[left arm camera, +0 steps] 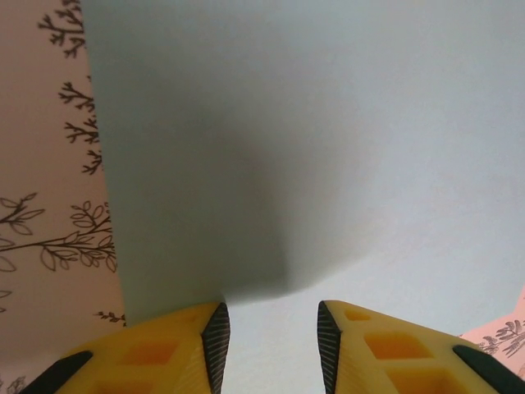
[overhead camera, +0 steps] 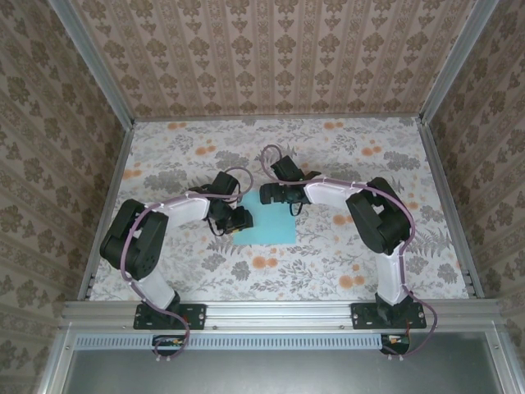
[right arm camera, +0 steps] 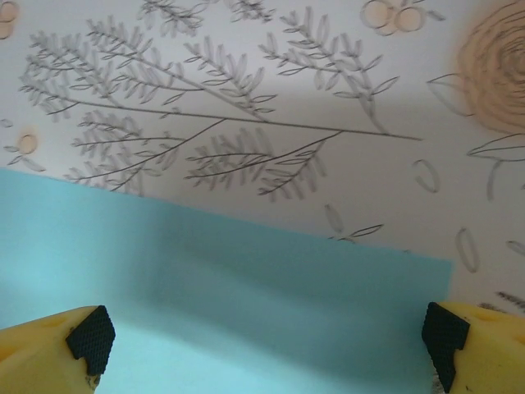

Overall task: Fold a paper plane with a square sheet of paper (fold left side to right side)
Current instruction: Pick up the square sheet of paper from the center of the table.

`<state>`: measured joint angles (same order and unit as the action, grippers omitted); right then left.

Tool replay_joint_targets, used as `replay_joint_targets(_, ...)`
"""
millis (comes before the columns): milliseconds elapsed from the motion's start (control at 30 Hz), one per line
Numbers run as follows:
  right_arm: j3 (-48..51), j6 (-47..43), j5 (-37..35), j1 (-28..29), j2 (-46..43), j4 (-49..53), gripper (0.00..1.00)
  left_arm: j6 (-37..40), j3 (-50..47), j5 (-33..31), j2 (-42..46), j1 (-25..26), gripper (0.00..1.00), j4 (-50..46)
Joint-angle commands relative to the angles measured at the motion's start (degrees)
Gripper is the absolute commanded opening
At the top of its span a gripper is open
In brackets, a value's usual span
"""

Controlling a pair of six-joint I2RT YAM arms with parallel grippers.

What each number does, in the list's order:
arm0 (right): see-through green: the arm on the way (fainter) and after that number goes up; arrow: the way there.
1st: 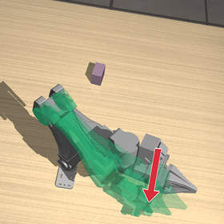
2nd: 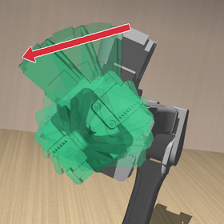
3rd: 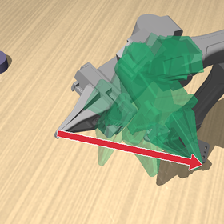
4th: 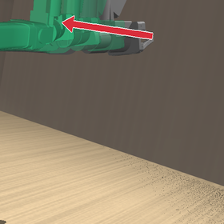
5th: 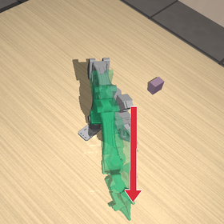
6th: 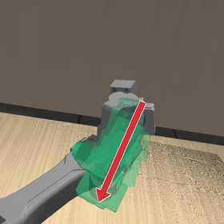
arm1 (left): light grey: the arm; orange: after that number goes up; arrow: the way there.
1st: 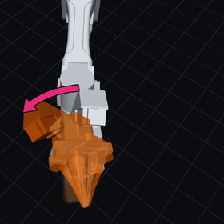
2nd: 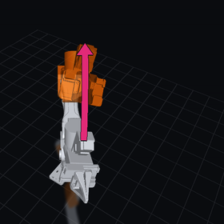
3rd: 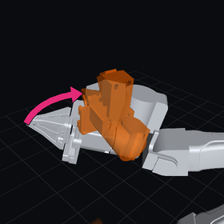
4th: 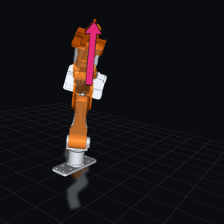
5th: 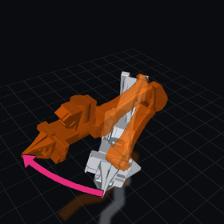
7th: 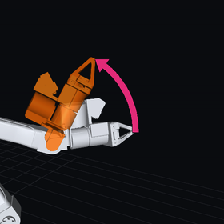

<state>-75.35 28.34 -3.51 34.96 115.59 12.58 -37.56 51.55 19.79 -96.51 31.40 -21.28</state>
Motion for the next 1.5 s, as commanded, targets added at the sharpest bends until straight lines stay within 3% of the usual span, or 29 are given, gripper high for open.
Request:
replay_joint_targets(0,-0.8,1.5,3.5,1.7,1.2,5.4,1.00,-1.1,-1.9,-0.5,-2.4,0.0,0.37,-0.2)
replay_joint_targets(333,1.2,2.3,6.9,4.9,-3.7,8.3,0.96,-1.8,-2.0,-0.4,-2.4,-0.1,0.36,1.7)
replay_joint_targets(667,1.1,1.5,12.1,4.2,-7.0,8.0,0.59,-0.3,-1.9,1.4,2.6,-1.9,0.39,3.8)
replay_joint_targets(867,5.6,1.8,19.5,0.2,-12.8,2.6,0.44,2.2,-3.7,4.2,11.7,-7.8,0.48,5.3)
replay_joint_targets(1000,12.1,1.8,29.3,-4.9,-20.2,-6.5,0.40,2.8,-5.3,9.7,18.6,-12.8,0.61,8.7)
replay_joint_targets(1133,16.4,2.7,39.3,-10.8,-27.1,-12.9,0.39,2.5,-5.2,20.0,24.0,-16.8,0.74,14.8)
replay_joint_targets(1333,17.1,6.2,52.1,-16.3,-35.5,-19.2,0.39,-1.9,-2.0,33.8,26.8,-18.1,0.87,26.5)
replay_joint_targets(1467,15.3,11.3,57.2,-16.3,-38.7,-24.1,0.38,-6.0,0.1,38.2,26.2,-17.5,0.91,34.8)
